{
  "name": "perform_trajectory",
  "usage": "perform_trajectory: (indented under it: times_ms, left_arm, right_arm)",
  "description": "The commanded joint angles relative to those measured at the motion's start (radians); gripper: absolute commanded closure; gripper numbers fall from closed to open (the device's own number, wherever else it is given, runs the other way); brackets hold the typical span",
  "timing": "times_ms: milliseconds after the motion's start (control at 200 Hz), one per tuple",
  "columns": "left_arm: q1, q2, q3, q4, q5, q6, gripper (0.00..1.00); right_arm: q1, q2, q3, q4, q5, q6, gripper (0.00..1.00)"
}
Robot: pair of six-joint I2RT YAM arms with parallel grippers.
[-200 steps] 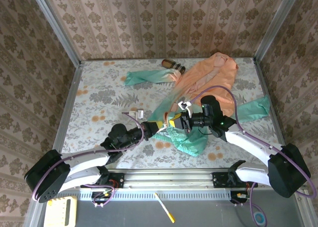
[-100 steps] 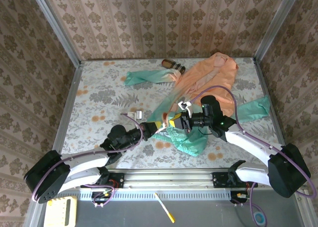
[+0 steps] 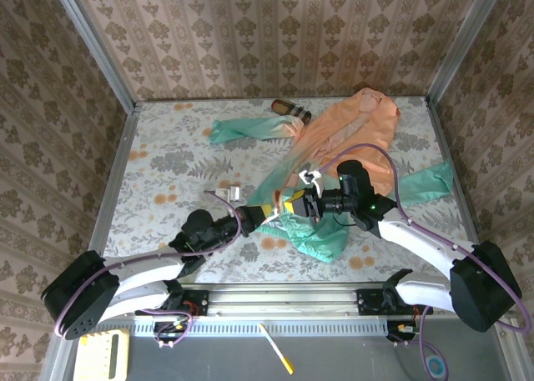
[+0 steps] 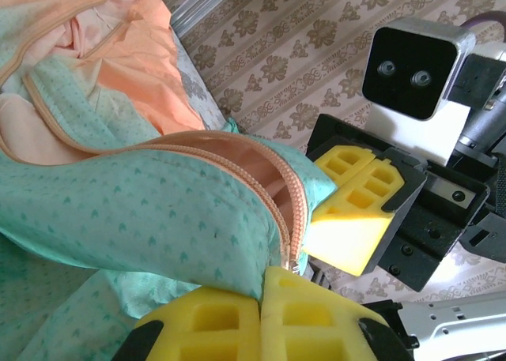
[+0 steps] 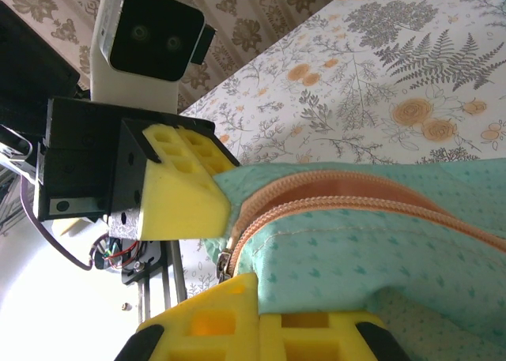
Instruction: Zip up the jacket
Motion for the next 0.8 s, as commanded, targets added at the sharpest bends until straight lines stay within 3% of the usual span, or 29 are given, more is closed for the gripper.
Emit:
perform_trajectory:
  times_ms: [0, 795]
  left_arm:
    - [-0.006, 0.008, 0.026, 0.046, 0.016, -0.002, 1.00]
    - [0.004, -0.002, 0.028, 0.070, 0.011, -0.009, 1.00]
  right_arm:
    - [-0.004, -0.016, -0.004, 0.044, -0.018, -0.012, 1.00]
    - [0.001, 0.015, -0.003, 0.065, -0.032, -0.005, 1.00]
